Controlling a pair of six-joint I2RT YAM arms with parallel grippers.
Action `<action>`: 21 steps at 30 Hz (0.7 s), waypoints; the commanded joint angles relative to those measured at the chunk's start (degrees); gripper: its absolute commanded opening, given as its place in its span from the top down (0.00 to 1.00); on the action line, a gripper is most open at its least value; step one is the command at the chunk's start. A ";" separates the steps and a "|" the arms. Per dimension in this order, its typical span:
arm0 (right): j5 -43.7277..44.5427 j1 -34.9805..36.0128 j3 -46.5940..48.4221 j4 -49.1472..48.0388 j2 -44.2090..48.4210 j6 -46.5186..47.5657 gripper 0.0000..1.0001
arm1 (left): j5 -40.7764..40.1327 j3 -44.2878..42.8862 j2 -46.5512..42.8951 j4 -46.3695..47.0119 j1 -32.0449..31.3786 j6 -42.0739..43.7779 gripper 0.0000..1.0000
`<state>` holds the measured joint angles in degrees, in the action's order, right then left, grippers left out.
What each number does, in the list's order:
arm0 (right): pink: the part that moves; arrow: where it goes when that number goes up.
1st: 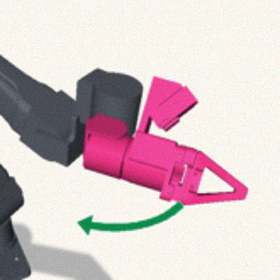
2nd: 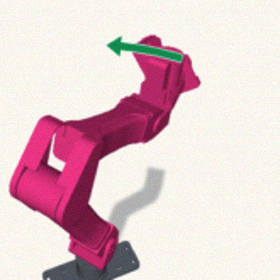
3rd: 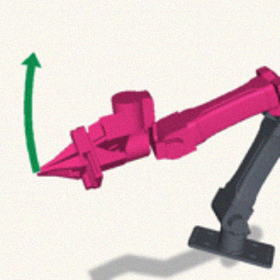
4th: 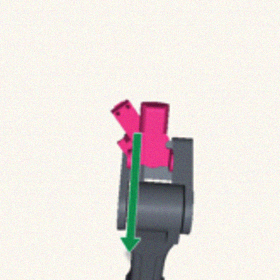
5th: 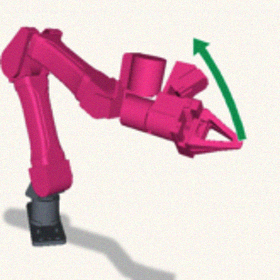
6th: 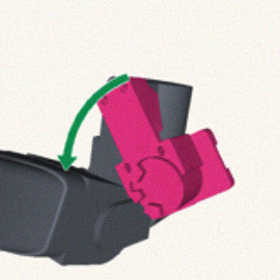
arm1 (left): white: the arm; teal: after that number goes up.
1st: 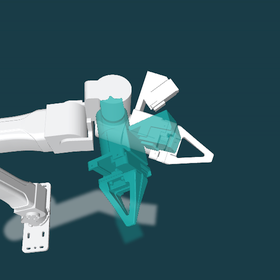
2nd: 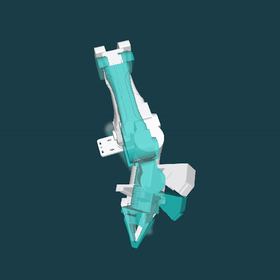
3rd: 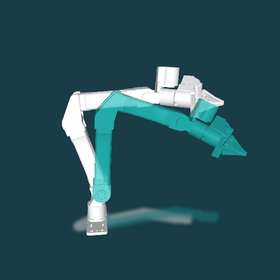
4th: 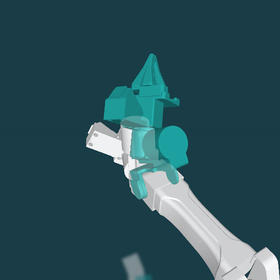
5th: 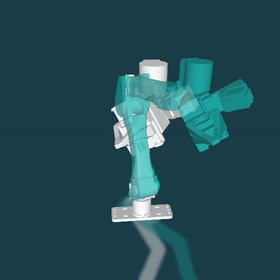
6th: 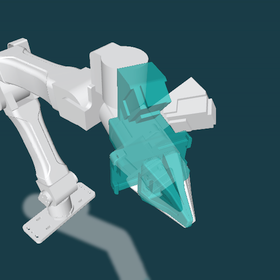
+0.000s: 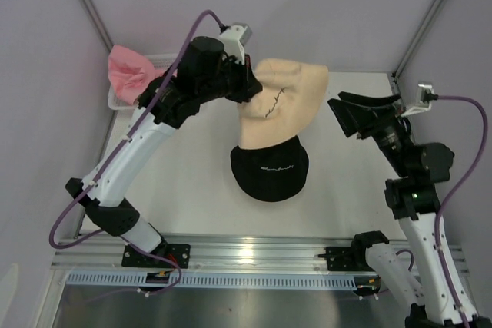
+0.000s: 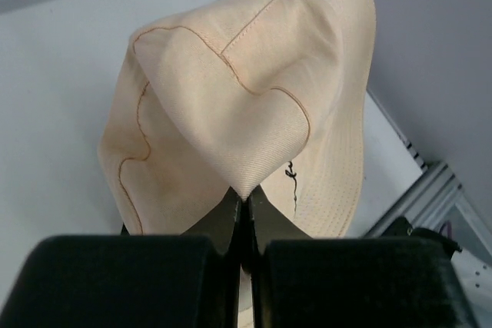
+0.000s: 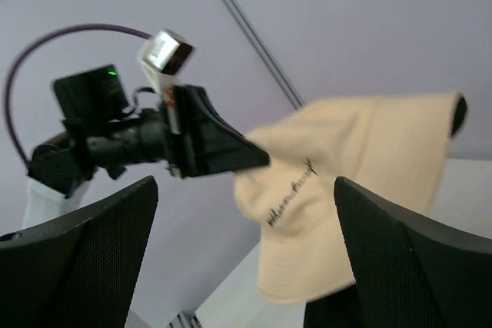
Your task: Stack the hats
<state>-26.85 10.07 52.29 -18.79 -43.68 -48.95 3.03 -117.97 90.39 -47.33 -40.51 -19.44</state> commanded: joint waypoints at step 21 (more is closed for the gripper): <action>14.11 -0.22 -14.66 29.08 12.48 3.78 0.01 | -16.03 17.60 -4.00 -2.59 -16.44 3.18 0.99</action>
<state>-13.30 10.00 40.12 12.01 -32.75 -42.81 -10.98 -101.34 86.56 -51.05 -55.48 -17.80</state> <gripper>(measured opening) 0.993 0.012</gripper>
